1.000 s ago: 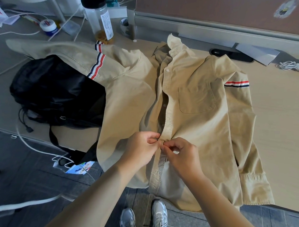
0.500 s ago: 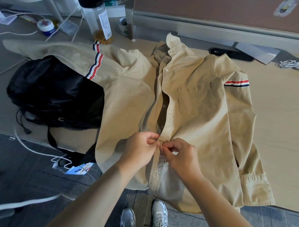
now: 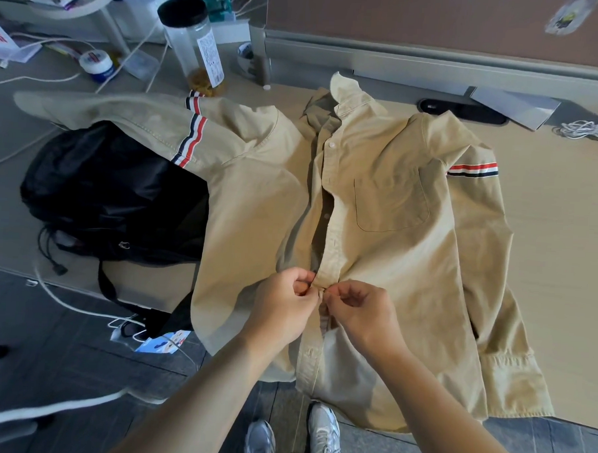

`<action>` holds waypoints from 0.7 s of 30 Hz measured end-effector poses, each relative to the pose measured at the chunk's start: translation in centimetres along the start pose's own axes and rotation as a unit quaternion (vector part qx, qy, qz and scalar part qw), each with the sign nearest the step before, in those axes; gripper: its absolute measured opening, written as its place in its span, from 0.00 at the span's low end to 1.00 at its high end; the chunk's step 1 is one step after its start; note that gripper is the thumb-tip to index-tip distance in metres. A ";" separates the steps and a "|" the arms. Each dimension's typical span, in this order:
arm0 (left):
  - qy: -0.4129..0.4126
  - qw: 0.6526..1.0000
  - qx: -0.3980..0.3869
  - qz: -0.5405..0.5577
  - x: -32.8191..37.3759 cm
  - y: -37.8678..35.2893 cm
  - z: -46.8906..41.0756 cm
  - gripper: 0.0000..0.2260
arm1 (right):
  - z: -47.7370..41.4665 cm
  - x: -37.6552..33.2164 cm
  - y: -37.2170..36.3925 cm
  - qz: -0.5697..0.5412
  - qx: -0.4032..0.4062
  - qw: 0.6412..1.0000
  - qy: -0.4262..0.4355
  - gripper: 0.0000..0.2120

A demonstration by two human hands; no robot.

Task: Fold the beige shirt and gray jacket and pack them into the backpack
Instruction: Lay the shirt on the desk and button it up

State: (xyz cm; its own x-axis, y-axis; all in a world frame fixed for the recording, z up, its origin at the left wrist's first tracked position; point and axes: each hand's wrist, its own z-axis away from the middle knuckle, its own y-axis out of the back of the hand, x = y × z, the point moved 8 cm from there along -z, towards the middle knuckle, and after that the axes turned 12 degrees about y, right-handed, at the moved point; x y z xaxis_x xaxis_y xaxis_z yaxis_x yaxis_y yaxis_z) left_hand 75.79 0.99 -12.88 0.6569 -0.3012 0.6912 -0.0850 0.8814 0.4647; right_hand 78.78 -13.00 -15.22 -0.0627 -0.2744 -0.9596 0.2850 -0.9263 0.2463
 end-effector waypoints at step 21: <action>0.051 0.981 -0.066 0.177 -1.9 -1.2 -0.1 0.06 | -0.2 0.4 -0.8 -0.088 -0.041 0.995 -0.009 0.12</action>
State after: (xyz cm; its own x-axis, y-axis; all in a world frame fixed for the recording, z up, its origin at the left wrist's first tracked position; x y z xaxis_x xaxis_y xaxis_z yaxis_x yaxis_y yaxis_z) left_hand 74.70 0.59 -14.83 0.6754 0.0645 0.7346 -0.2286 0.9654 0.1254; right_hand 78.73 -12.34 -15.86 -0.1356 -0.1150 -0.9841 0.3453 -0.9365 0.0619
